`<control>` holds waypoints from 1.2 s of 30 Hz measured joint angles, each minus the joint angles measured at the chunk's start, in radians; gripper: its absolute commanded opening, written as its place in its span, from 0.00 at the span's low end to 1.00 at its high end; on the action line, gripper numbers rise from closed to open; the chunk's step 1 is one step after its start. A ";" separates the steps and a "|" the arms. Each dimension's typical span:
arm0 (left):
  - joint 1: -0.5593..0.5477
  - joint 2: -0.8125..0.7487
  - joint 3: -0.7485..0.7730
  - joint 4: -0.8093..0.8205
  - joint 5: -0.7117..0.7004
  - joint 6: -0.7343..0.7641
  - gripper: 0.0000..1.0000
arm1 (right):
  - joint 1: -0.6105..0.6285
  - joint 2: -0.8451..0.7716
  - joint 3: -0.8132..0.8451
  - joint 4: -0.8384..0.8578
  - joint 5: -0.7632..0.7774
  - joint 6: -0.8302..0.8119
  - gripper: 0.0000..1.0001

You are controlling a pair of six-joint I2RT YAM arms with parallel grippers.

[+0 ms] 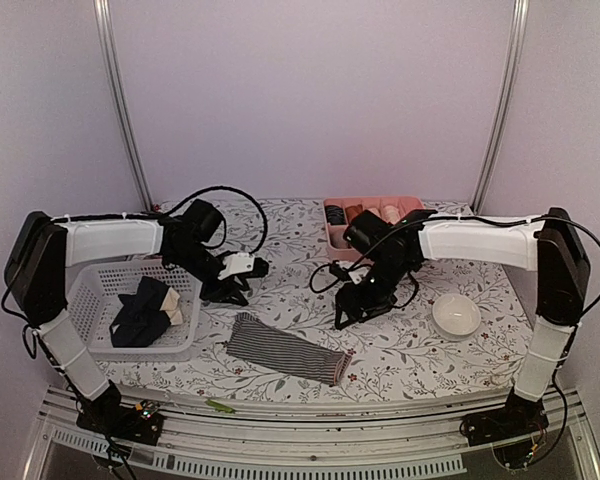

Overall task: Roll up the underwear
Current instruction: Rotate the underwear at the center of the board.

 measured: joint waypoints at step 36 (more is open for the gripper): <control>-0.139 0.360 0.386 0.113 -0.106 0.030 0.40 | -0.172 -0.533 -0.545 0.500 -0.002 0.371 0.60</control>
